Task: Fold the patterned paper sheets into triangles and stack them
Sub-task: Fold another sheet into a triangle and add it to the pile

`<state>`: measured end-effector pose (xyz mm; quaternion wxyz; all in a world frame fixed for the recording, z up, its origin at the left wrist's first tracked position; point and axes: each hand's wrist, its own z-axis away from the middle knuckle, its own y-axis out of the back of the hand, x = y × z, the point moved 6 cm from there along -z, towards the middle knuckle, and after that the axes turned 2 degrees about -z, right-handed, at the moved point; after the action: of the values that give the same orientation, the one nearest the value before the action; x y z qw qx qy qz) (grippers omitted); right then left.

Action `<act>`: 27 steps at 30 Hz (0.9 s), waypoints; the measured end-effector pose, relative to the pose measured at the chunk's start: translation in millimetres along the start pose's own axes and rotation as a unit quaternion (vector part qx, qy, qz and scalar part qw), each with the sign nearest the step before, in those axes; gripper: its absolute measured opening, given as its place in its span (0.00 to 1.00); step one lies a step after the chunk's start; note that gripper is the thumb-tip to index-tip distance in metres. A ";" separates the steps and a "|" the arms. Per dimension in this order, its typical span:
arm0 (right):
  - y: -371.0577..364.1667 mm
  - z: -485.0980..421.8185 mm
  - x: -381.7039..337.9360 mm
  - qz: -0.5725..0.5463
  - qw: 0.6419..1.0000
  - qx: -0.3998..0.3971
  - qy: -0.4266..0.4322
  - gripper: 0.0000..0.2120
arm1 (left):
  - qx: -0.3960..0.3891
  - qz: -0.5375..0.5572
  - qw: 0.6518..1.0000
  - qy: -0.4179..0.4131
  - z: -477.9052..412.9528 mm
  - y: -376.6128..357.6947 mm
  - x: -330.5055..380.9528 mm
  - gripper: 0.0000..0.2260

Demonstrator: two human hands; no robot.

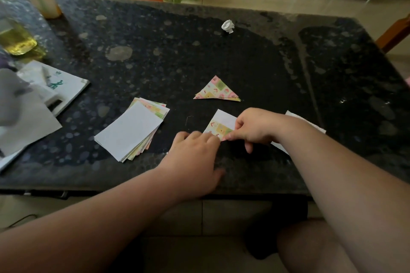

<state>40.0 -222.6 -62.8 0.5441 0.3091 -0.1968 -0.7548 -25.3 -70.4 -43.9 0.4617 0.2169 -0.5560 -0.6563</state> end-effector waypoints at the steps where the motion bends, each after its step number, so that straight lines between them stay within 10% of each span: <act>1: 0.7 -1.0 0.3 0.000 1.000 0.000 -0.001 0.18 | 0.025 0.020 0.999 0.018 -6.2 5.5 -2.7 0.16; 10: 0.6 -8.8 4.1 -0.018 1.000 0.017 -0.014 0.25 | -0.117 0.308 0.911 0.249 -57.5 -2.9 -29.4 0.09; 27: -0.9 -12.2 6.6 -0.037 0.999 0.003 -0.035 0.24 | -0.181 0.363 0.861 0.305 -52.4 -9.9 -41.0 0.08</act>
<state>46.2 -228.0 -74.0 0.5074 0.2918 -0.2065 -0.7840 32.6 -63.9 -77.6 0.8450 0.1015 -0.2981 -0.4321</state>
